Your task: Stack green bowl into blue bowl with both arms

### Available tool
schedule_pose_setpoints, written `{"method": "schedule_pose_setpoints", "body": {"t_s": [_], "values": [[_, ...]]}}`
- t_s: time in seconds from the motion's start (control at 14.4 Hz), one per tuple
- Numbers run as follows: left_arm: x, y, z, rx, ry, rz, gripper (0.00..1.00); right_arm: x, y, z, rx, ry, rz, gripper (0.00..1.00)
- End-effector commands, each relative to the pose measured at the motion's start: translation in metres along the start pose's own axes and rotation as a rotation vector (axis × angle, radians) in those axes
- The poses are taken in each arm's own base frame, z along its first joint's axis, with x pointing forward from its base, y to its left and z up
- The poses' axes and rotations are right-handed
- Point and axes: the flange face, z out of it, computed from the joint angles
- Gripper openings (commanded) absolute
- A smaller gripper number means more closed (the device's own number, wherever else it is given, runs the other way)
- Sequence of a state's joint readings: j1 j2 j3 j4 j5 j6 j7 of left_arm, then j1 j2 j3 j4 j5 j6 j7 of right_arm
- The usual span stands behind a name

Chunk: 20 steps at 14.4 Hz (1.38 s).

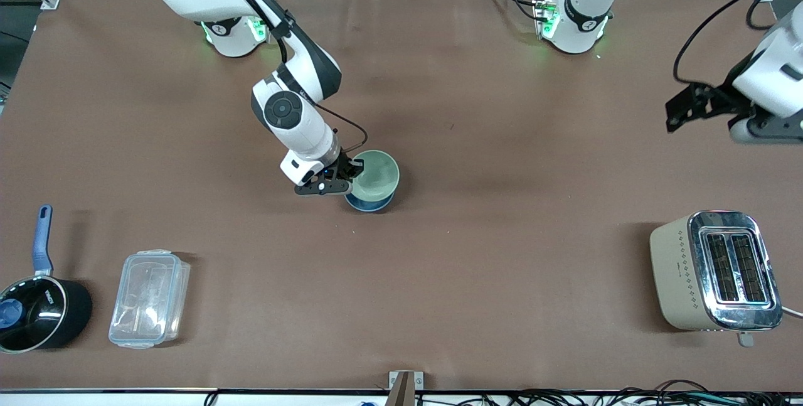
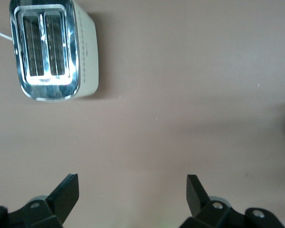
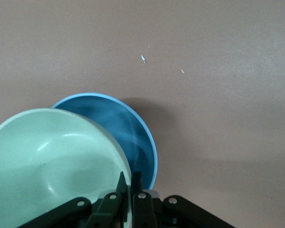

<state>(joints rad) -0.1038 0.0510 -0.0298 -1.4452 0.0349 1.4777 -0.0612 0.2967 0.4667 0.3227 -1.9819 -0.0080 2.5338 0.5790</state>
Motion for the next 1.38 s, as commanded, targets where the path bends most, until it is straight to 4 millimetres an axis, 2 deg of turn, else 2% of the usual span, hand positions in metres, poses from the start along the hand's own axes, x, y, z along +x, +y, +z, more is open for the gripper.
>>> {"method": "schedule_pose_setpoints", "body": {"t_s": [0.0,0.21,0.55,0.76,0.9,0.97,1.04,1.11,1.18,1.32], "values": [[-0.028,-0.002,0.003,-0.018,-0.021,0.016,1.0,0.002,0.004,0.002,-0.011,0.019,0.006,0.0],[-0.029,-0.001,0.002,-0.018,-0.019,0.011,1.0,0.002,0.006,0.008,-0.02,0.017,-0.003,0.0],[-0.023,0.001,0.003,-0.02,-0.003,0.016,1.0,0.013,0.017,0.003,-0.017,0.025,0.019,0.01],[-0.02,-0.004,0.005,-0.017,-0.004,0.013,1.0,0.013,0.017,0.003,-0.018,0.027,0.017,0.01],[-0.019,-0.004,0.008,-0.018,-0.01,0.011,1.0,0.013,0.017,0.003,-0.018,0.027,0.017,0.05],[-0.017,-0.005,0.011,-0.018,-0.015,0.01,1.0,0.013,0.016,0.003,-0.017,0.028,0.015,0.11],[-0.018,-0.005,0.01,-0.019,-0.015,0.01,1.0,0.012,0.015,0.003,-0.016,0.028,0.016,0.47],[-0.02,-0.004,0.009,-0.019,-0.018,0.01,1.0,0.012,0.015,0.004,-0.017,0.026,0.017,0.96],[-0.021,-0.005,0.008,-0.019,-0.017,0.01,1.0,0.012,0.014,0.004,-0.016,0.027,0.015,1.0],[-0.021,-0.004,0.009,-0.019,-0.018,0.01,1.0,0.012,0.013,0.002,-0.014,0.024,0.018,1.0]]}}
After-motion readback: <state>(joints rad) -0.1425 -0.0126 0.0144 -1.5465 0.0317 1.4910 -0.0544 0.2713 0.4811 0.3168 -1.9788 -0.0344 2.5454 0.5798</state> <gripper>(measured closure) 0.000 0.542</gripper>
